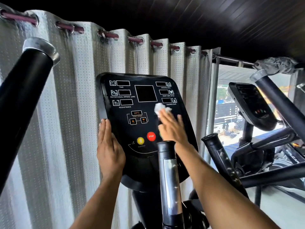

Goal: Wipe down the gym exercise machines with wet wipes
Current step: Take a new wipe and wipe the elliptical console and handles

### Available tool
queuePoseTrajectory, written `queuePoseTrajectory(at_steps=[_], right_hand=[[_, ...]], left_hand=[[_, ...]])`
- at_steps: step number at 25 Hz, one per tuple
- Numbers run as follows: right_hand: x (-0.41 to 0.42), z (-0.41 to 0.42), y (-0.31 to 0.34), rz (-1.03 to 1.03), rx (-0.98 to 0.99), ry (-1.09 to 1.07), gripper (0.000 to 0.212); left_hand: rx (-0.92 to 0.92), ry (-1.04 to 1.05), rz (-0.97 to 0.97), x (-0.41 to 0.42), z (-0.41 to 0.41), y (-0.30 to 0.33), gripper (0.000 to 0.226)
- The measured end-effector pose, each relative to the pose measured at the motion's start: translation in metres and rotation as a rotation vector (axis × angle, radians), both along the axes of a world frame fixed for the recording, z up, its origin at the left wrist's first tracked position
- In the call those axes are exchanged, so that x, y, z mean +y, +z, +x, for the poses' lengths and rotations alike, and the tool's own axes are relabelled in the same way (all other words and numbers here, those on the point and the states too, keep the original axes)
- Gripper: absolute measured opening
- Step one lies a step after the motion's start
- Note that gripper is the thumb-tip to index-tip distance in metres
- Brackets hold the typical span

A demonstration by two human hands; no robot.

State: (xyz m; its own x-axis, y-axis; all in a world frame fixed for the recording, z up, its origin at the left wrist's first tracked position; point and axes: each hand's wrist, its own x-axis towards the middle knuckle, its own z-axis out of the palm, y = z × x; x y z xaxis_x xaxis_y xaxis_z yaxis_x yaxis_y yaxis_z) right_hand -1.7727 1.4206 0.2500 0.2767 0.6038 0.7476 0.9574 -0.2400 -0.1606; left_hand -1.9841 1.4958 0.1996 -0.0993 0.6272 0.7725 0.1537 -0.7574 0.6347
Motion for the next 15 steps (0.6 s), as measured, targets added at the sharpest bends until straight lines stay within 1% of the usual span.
queuePoseTrajectory(at_steps=[1, 2, 4, 6, 7, 9, 10, 13, 15], right_hand=[[-0.006, 0.018, -0.002, -0.005, 0.145, -0.093, 0.082], [-0.01, 0.03, -0.005, -0.01, 0.233, -0.154, 0.079], [-0.014, 0.032, -0.01, -0.003, 0.29, -0.211, 0.077], [-0.01, 0.02, -0.013, -0.021, 0.314, -0.207, 0.082], [-0.008, 0.011, -0.012, -0.027, 0.287, -0.165, 0.086], [-0.007, -0.015, -0.016, -0.041, 0.124, -0.024, 0.089], [-0.006, -0.032, -0.021, -0.039, 0.033, 0.061, 0.086], [-0.01, -0.084, -0.039, -0.152, -0.19, 0.279, 0.084], [-0.014, -0.088, -0.051, -0.235, -0.335, 0.321, 0.079]], left_hand=[[0.0, -0.004, 0.006, 0.0, 0.001, 0.0, 0.054], [-0.001, -0.006, 0.012, 0.0, 0.001, 0.0, 0.055], [-0.002, -0.005, 0.013, 0.002, 0.002, 0.0, 0.059], [-0.005, 0.004, 0.006, 0.003, 0.002, 0.0, 0.059], [-0.009, 0.003, 0.002, 0.003, 0.003, 0.0, 0.057], [-0.04, -0.008, -0.003, 0.0, 0.003, 0.0, 0.054], [-0.06, -0.011, -0.005, -0.001, 0.003, 0.0, 0.052], [-0.086, -0.027, 0.001, 0.001, 0.002, 0.0, 0.05], [-0.08, -0.034, 0.005, 0.003, 0.001, -0.001, 0.05]])
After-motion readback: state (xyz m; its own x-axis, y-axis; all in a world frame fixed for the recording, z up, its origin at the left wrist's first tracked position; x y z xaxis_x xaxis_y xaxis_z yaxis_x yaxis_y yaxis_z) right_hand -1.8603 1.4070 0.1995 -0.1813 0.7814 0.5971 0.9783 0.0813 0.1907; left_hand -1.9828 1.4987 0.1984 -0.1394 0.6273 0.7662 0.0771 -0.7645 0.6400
